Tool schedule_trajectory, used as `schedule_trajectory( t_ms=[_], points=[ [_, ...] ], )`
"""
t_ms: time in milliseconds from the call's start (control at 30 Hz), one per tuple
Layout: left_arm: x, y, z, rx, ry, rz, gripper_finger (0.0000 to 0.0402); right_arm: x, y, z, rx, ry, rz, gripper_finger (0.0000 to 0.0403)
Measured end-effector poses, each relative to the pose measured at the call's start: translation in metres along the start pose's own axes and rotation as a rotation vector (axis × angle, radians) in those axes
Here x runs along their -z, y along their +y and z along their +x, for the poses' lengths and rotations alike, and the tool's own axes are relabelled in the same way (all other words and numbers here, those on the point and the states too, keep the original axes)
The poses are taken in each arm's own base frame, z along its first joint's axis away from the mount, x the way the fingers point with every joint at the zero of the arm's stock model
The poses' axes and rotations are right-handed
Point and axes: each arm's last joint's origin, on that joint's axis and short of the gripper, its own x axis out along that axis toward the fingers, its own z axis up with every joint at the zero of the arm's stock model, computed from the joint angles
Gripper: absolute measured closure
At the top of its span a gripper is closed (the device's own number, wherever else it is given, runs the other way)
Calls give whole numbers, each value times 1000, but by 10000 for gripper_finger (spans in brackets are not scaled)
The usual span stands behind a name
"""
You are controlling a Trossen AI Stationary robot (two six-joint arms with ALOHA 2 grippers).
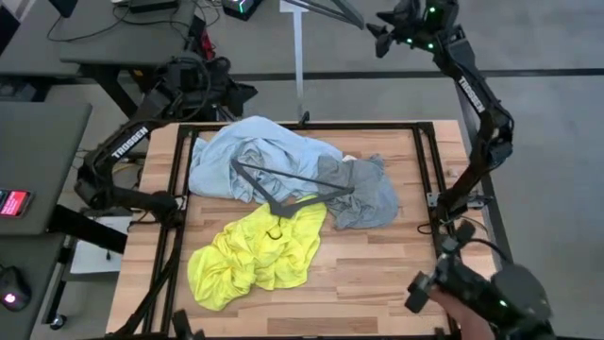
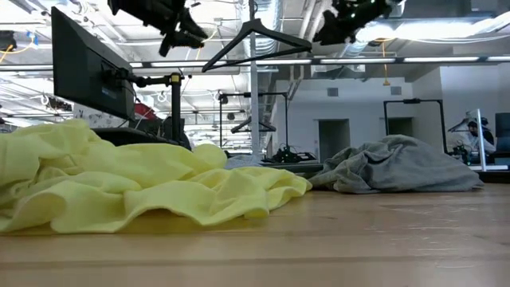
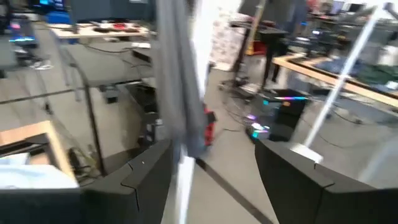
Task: Hang clothes
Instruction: Remove the hanger from the rack
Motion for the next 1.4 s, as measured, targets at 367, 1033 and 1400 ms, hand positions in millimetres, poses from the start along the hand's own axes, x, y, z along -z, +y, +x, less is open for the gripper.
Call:
schedule_trajectory(
  t_ms=[367,1033,1400],
  points=[
    [-1,8,-4,8,2,37,293,1,12,12,-46,-11,2,186],
    [-1,8,-3,6,-6,76,293,7,25,48,-40,-118,-56,186],
    [-1,8,-3,7,-7,68,293,10,25,48,-44,-88,-56,273]
  ],
)
